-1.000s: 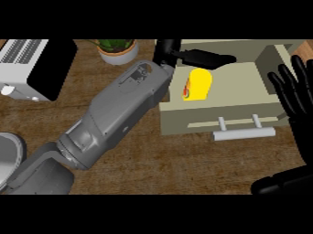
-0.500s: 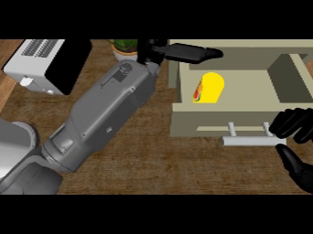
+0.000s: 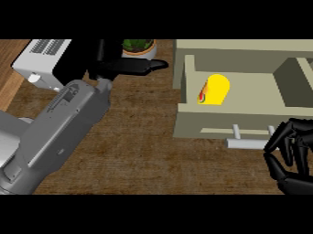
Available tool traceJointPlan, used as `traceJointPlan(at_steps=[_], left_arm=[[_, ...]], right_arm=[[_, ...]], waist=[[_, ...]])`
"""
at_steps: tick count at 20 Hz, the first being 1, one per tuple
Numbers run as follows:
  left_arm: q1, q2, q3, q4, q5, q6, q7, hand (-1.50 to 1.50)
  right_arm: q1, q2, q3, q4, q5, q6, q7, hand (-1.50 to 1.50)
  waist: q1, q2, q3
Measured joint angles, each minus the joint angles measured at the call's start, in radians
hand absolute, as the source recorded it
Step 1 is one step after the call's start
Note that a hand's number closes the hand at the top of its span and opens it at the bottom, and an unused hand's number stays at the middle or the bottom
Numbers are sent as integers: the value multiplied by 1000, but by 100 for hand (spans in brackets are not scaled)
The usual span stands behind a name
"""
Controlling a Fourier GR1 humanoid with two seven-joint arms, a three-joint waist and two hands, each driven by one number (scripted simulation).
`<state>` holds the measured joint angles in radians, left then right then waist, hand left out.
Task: Pick up the cup, place it into the drawer and close the drawer
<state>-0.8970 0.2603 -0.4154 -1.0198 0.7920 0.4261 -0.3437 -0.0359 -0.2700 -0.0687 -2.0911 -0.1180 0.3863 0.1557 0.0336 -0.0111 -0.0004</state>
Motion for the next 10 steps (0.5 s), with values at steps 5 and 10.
traceJointPlan(at_steps=[5,10], left_arm=[[190,115,37,-187,20,-42,34,-150],[360,191,74,-328,34,-91,40,-150]], right_arm=[[-13,13,46,45,110,-19,-2,150],[-28,-12,94,107,264,-19,-73,150]], waist=[[-3,4,0],[-7,7,0]])
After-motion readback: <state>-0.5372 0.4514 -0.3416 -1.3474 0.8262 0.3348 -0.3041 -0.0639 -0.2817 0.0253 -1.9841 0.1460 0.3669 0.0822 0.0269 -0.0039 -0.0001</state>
